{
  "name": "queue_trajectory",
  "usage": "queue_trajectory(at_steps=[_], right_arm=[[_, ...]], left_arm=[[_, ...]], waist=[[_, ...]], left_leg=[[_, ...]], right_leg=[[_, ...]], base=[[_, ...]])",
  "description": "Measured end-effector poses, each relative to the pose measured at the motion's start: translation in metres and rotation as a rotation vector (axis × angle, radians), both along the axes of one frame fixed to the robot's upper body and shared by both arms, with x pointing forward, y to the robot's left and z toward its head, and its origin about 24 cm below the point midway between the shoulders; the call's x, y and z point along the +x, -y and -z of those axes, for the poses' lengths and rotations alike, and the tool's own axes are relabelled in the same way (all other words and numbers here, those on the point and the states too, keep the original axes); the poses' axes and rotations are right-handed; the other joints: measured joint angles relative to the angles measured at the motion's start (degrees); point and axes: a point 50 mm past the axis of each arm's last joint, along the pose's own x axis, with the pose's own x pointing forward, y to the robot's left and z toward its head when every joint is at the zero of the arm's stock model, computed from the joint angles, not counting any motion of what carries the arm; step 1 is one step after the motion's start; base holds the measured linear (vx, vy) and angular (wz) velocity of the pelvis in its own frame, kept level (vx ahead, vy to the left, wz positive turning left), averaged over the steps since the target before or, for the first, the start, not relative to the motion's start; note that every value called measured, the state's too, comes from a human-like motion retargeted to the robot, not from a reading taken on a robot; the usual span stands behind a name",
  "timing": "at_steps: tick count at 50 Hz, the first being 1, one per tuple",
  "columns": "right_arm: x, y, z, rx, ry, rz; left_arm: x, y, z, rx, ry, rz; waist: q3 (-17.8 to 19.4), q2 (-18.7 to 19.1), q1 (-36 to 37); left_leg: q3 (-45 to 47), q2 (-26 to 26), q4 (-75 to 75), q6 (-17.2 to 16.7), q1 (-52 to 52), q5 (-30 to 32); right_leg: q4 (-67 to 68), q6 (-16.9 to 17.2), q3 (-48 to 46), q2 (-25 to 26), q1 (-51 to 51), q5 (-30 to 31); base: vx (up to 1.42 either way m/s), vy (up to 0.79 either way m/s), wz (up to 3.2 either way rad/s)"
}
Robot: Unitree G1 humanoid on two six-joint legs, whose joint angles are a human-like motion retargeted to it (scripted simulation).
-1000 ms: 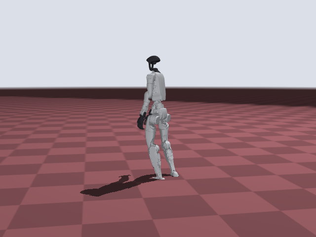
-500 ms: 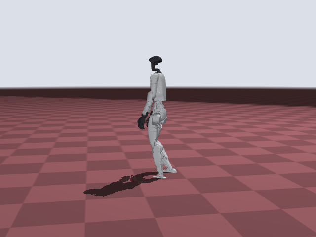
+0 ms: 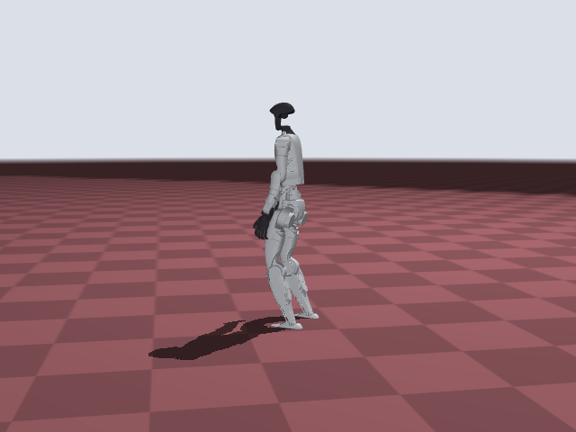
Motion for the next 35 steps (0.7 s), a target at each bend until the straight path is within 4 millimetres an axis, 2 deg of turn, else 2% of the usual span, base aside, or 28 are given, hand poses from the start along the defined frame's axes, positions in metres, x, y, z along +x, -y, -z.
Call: queue_trajectory(at_steps=[10, 22, 35], right_arm=[[0.006, -0.002, -0.002, -0.004, 0.027, -0.017], [0.012, 0.005, -0.006, -0.039, 0.041, -0.079], [0.018, 0.006, -0.009, -0.049, 0.050, -0.100]], left_arm=[[-0.004, 0.001, 0.002, 0.007, -0.014, -0.029], [0.000, 0.013, 0.002, -0.013, -0.002, 0.006], [0.004, 0.015, 0.001, -0.011, 0.001, 0.044]], waist=[[0.0, 1.8, -0.7], [-0.2, 2.1, -2.2], [-0.2, 2.8, -2.4]], left_leg=[[2.2, 3.0, 2.8, 0.7, -1.4, -1.8], [3.6, 3.1, -1.0, 1.4, -1.3, -0.6], [3.7, 4.0, -1.5, 1.3, -3.0, -0.1]], right_leg=[[-2.5, 0.3, -0.2, 2.5, 0.2, 1.0], [-4.2, 0.8, 0.6, 2.4, -1.1, 2.4], [-6.2, 0.7, 0.4, 3.3, -2.3, 3.8]], base=[[0.00, -0.01, -0.02], [0.00, 0.00, 0.00], [0.00, 0.00, 0.00]])
